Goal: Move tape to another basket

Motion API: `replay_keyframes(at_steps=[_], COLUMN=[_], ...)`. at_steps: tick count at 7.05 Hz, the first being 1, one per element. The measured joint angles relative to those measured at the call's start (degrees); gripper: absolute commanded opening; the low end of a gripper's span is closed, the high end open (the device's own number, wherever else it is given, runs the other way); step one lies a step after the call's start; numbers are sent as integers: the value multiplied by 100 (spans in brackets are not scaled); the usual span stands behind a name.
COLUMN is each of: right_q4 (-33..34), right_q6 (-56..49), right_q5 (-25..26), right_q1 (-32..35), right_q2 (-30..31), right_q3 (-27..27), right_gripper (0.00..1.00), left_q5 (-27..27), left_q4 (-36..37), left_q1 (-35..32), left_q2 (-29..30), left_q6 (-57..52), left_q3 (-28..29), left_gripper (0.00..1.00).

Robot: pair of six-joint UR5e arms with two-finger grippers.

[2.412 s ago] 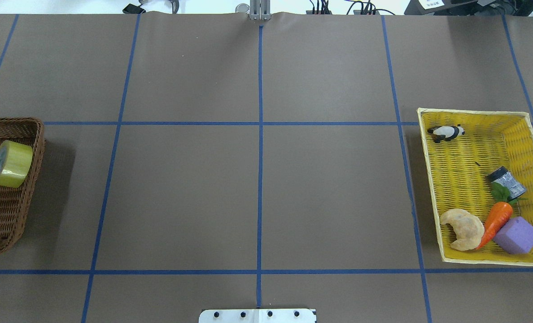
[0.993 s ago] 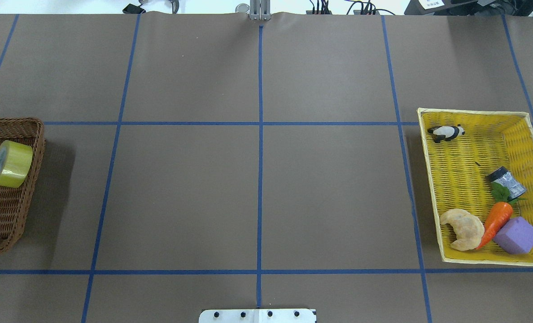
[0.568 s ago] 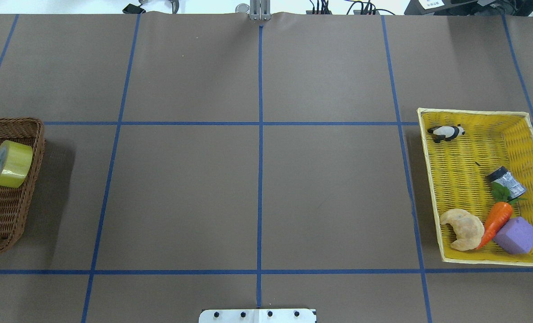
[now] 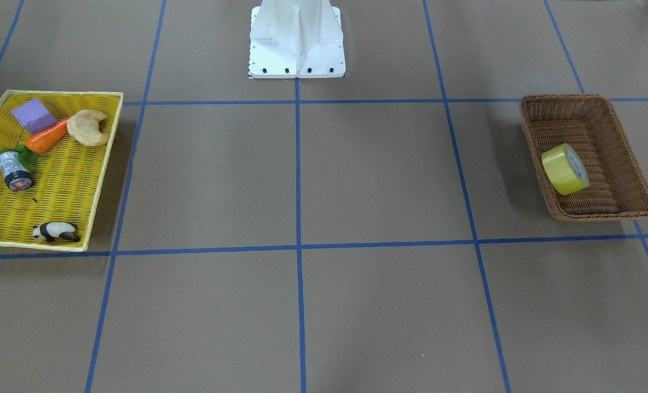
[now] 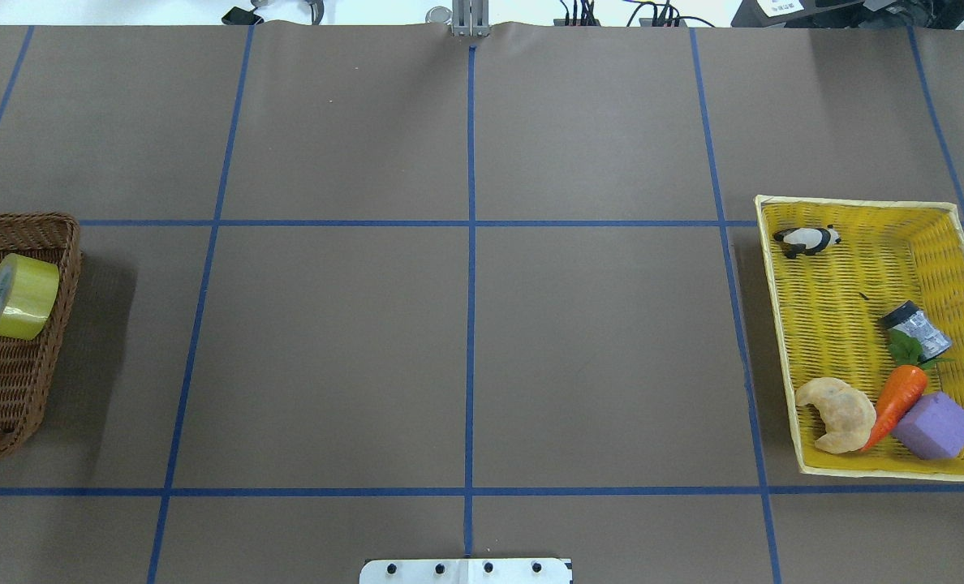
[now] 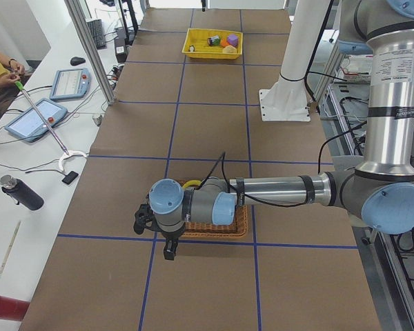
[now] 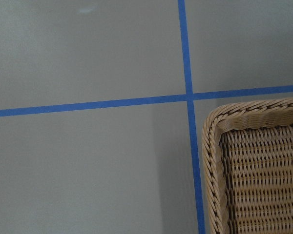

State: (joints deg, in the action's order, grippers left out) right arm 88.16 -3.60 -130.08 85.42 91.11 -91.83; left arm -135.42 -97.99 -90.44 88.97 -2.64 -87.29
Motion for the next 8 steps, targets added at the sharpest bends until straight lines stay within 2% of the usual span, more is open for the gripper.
replay_keyframes(at_steps=[8], right_q4=[-9], right_q6=[0], right_q5=[-52], right_q1=[-8], right_q2=[12], right_q3=[143], right_gripper=[100], left_q5=[6], left_q4=[0], left_q1=[0], left_q2=[-11], left_q6=[0], left_q3=[-7], left_gripper=[99])
